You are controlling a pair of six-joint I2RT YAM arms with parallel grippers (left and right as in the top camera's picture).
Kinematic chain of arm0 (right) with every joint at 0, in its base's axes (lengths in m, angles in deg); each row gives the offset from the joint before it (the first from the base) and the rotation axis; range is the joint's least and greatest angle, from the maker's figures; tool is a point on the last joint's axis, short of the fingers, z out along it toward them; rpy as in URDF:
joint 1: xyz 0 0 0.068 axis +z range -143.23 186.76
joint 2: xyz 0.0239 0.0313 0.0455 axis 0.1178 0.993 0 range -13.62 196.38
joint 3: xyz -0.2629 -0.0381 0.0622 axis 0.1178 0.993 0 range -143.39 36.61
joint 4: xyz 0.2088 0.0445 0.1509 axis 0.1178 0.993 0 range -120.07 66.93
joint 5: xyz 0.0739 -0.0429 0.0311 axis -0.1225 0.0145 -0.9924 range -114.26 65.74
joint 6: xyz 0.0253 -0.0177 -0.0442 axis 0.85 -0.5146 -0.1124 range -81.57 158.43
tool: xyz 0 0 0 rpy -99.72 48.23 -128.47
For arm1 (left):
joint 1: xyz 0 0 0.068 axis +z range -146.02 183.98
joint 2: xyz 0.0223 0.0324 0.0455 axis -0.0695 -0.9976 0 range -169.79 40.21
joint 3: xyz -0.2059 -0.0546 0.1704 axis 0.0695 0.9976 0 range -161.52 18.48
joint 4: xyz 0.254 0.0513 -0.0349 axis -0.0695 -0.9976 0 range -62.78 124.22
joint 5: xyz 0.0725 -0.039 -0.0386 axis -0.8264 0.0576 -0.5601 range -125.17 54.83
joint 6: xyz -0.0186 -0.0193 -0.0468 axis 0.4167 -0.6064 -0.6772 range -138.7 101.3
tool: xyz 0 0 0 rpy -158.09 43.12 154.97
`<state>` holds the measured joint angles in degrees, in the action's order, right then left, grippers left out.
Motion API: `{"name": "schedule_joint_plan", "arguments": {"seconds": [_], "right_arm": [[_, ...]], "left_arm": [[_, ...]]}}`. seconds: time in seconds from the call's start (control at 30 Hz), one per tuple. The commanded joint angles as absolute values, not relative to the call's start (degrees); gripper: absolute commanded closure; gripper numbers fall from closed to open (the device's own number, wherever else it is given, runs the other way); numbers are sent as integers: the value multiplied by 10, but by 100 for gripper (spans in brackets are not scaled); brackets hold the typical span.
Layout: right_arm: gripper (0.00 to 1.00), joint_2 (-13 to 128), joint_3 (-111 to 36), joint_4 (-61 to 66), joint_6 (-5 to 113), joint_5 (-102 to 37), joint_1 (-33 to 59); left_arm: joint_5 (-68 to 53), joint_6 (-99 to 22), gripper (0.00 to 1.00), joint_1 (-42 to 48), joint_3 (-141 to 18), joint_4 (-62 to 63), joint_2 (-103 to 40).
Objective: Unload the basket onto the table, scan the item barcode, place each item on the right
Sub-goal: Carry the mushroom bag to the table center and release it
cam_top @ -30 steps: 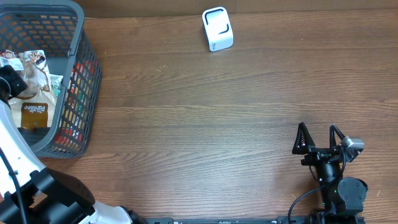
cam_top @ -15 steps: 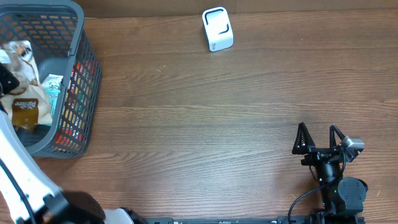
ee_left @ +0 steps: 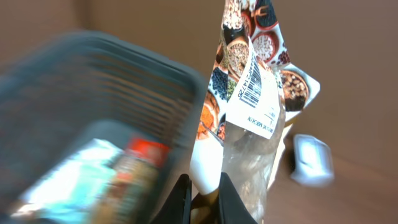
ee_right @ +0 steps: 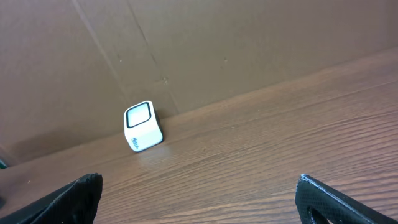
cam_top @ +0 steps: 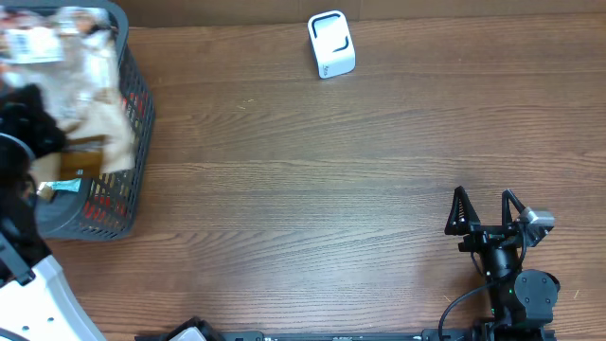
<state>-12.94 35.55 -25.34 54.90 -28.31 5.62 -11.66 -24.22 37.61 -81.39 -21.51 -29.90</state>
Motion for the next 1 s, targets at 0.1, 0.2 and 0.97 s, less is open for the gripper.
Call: {"name": "schedule_joint_plan", "arguments": {"seconds": [0.1, 0.2, 0.97], "right_arm": [[0, -134, 361, -255, 549, -280, 51], [0, -134, 361, -255, 549, -280, 51], [0, -134, 361, -255, 549, -280, 51]], "left_arm": [[-23, -255, 96, 250, -771, -273, -327], [-27, -254, 96, 190, -720, -263, -346], [-79, -485, 96, -111, -524, 44, -626]]}}
